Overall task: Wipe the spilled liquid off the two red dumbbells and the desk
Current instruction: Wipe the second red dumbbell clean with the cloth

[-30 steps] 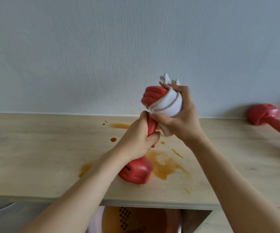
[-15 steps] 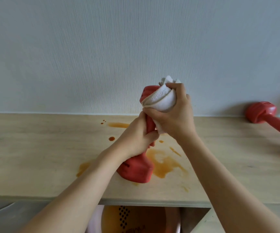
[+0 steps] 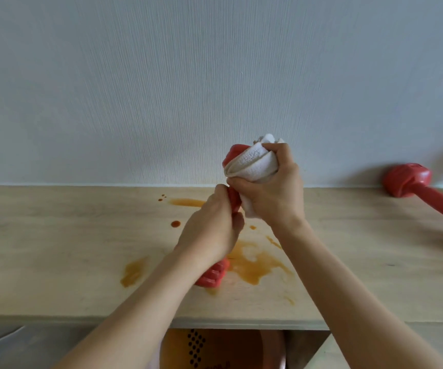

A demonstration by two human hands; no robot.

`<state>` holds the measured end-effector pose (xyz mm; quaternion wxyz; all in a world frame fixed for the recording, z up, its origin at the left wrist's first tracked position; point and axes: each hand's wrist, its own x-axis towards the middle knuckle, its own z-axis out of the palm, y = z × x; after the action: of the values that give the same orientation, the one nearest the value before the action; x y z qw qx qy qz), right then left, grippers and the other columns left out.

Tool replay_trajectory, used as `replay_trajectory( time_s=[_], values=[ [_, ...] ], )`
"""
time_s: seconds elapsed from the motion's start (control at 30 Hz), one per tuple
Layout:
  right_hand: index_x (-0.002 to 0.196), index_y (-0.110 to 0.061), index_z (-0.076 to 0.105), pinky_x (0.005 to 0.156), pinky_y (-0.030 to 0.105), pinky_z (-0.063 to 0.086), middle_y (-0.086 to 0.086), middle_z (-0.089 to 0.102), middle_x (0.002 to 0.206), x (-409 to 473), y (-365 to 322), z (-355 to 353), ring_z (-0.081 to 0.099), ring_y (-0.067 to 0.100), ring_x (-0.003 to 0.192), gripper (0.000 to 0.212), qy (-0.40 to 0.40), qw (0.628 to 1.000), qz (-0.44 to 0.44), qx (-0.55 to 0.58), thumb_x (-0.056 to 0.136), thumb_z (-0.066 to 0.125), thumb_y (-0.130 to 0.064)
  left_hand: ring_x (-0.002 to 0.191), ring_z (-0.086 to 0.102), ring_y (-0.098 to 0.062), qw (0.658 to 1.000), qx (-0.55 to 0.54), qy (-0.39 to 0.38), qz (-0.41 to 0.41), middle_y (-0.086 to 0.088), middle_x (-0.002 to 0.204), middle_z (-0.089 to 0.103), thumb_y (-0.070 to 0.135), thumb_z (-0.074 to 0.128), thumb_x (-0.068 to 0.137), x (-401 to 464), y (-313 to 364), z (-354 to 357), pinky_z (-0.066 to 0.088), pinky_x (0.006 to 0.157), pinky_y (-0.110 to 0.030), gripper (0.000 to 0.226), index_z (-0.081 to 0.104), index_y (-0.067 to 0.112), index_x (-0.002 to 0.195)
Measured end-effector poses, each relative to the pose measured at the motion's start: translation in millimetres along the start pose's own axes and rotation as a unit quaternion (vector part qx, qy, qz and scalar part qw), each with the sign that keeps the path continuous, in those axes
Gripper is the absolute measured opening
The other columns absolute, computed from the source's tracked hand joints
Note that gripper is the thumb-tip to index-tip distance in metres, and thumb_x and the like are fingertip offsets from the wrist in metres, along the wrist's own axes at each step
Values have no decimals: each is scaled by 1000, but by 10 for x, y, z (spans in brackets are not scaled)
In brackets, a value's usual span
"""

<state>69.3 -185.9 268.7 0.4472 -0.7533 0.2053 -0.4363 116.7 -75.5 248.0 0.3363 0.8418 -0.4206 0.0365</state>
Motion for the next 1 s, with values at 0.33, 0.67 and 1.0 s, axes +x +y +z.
replay_trajectory(
  time_s=[0.33, 0.67, 1.0],
  values=[
    [121, -23, 47, 97, 40, 49, 10, 56, 125, 15, 173, -110, 58, 19, 114, 77, -120, 976, -82, 163, 54, 86, -23, 67, 64, -23, 985, -160, -57, 12, -6, 78, 59, 18, 58, 88, 54, -150, -81, 54, 64, -45, 22, 43, 11, 102],
    [126, -25, 43, 75, -3, 39, 5, 42, 117, -27, -59, 98, 47, -6, 86, 78, -32, 999, -39, 17, 61, 86, -32, 50, 56, -6, 976, -211, -53, 16, 0, 66, 56, 11, 57, 84, 109, -160, -36, 49, 50, -26, 23, 42, 9, 101],
    [120, -17, 42, 75, 31, 56, 6, 57, 113, 76, 248, -197, 64, 17, 96, 75, -222, 935, 7, 276, 56, 76, 3, 55, 57, -9, 934, -320, -161, 9, 0, 67, 54, 1, 56, 88, 58, -156, -96, 48, 54, -25, 24, 46, 13, 106]
  ],
)
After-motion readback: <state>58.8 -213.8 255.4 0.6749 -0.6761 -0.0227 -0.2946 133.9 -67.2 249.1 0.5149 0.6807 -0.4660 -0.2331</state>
